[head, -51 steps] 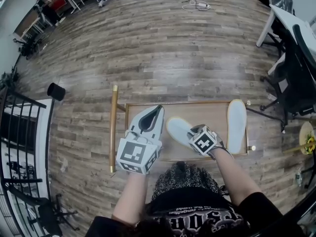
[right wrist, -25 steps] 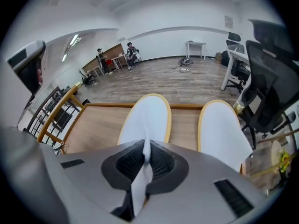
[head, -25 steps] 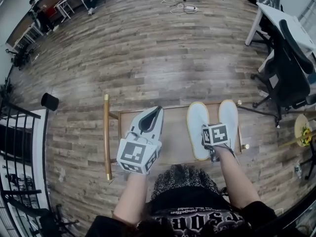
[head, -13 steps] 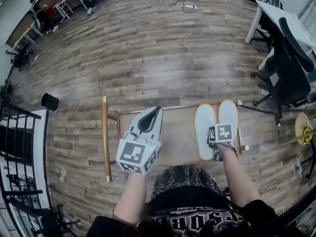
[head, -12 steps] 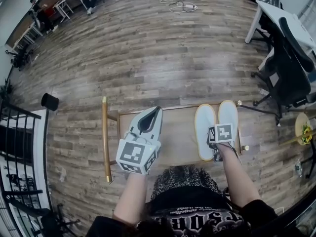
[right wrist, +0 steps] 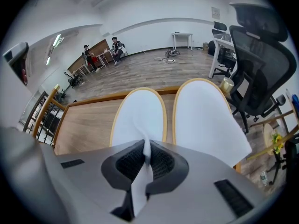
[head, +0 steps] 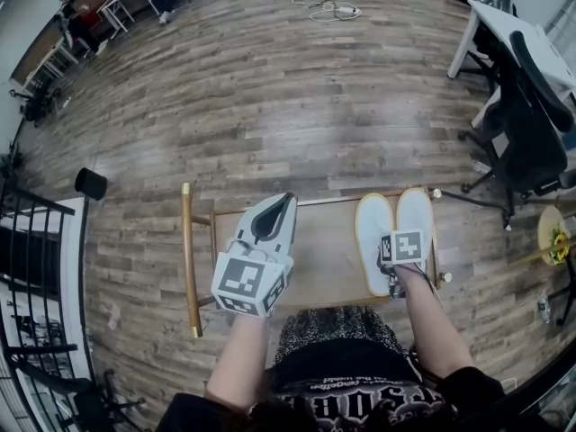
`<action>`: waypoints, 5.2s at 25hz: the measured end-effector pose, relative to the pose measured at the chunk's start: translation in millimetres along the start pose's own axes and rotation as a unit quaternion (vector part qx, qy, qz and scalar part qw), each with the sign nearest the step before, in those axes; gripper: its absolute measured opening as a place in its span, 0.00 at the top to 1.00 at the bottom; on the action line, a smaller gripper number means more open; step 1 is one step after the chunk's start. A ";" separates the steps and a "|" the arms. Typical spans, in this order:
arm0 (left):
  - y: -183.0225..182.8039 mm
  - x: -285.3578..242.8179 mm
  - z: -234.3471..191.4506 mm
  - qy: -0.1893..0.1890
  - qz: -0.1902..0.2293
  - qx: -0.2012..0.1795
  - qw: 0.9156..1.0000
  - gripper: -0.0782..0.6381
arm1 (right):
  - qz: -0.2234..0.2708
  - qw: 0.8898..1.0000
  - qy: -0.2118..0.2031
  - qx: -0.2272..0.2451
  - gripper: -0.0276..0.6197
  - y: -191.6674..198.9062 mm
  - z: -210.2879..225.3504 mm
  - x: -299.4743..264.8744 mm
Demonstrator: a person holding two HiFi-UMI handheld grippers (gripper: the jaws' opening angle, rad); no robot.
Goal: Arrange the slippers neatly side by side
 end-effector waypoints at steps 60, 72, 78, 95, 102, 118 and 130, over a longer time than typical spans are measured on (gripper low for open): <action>9.9 14.2 -4.4 -0.014 -0.014 0.002 1.000 0.89 | 0.021 0.998 0.011 -0.050 0.93 -33.5 31.6 -13.5; 10.2 15.8 -5.2 -0.013 -0.012 0.003 1.000 0.89 | 0.029 0.999 -0.010 -0.038 0.81 -34.8 24.5 -12.8; 11.5 15.6 -6.2 -0.013 -0.011 0.003 1.000 0.89 | 0.045 0.998 -0.015 -0.041 0.80 -35.9 22.5 -6.1; 10.2 6.7 -1.6 -0.006 -0.011 0.008 1.000 0.89 | 0.160 0.985 -0.053 -0.033 0.85 -62.6 10.4 70.8; 9.2 2.7 3.1 -0.003 -0.013 0.011 1.000 0.89 | 0.252 0.965 -0.071 0.011 0.95 -66.6 -7.3 124.4; -0.4 2.5 12.7 -0.015 -0.003 0.008 1.000 0.89 | 0.427 0.898 -0.031 0.103 0.95 -75.2 -25.7 198.1; -14.7 11.6 21.1 -0.022 0.017 0.007 1.000 0.89 | 0.452 0.885 -0.042 0.105 0.95 -78.2 -29.5 213.7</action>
Point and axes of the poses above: the fingertips, and each gripper's own axes: x backward along the fingers, z to its right, y out of its underside, the point moved 7 cm from there along x, backward along the fingers
